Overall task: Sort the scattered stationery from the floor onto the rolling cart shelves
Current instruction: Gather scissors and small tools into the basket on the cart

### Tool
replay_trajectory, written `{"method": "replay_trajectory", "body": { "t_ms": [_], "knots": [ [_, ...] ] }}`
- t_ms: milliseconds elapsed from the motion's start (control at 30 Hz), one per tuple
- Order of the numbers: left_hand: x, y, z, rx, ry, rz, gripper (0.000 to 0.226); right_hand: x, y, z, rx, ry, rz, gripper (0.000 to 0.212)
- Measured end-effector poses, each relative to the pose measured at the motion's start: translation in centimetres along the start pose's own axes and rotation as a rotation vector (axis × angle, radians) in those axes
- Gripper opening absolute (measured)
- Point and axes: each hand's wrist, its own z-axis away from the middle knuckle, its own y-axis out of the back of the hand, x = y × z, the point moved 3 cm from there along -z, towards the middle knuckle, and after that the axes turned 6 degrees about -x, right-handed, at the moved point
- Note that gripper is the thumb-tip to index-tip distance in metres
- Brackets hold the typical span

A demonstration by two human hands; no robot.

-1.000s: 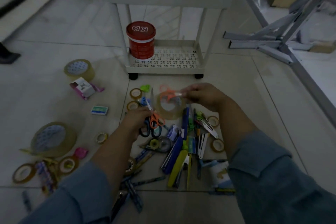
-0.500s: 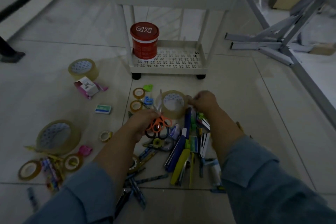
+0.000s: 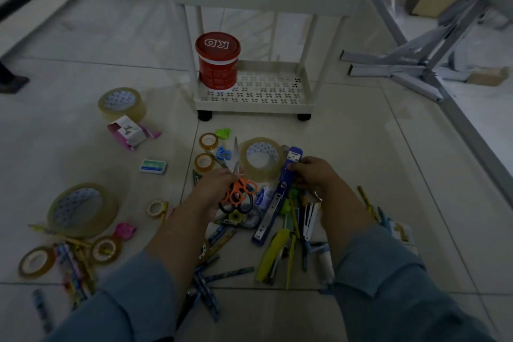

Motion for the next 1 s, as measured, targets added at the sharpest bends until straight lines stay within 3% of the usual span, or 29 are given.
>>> {"method": "replay_trajectory", "body": {
  "t_ms": [67,233,433,633,733,867,933,1000],
  "knots": [
    [0.0,0.0,0.1,0.004,-0.005,0.016,0.017,-0.2,0.0,0.3,-0.028,0.014,-0.041,0.018],
    [0.2,0.0,0.4,0.015,-0.013,0.022,0.015,0.3,-0.9,1.3,-0.102,0.021,-0.064,0.033],
    [0.7,0.6,0.6,0.083,-0.061,0.072,0.021,0.7,-4.3,3.3,-0.198,0.148,-0.165,0.038],
    [1.3,3.7,-0.2,0.238,-0.102,0.195,0.025,0.8,-8.5,3.7,-0.248,0.271,0.077,0.039],
    [1.2,4.2,0.0,0.274,-0.112,0.198,0.023,0.1,-7.3,3.4,-0.094,0.393,0.096,0.025],
    [0.9,3.7,0.1,0.247,-0.113,0.211,0.027,0.7,-2.4,1.8,0.383,0.394,0.23,0.019],
    [0.8,3.4,0.0,0.229,-0.105,0.198,0.028,0.9,-0.8,0.9,0.4,0.302,0.427,0.021],
    [0.6,3.2,-0.3,0.22,-0.1,0.174,0.03,1.2,-0.7,0.0,0.271,0.194,0.63,0.025]
  ]
}}
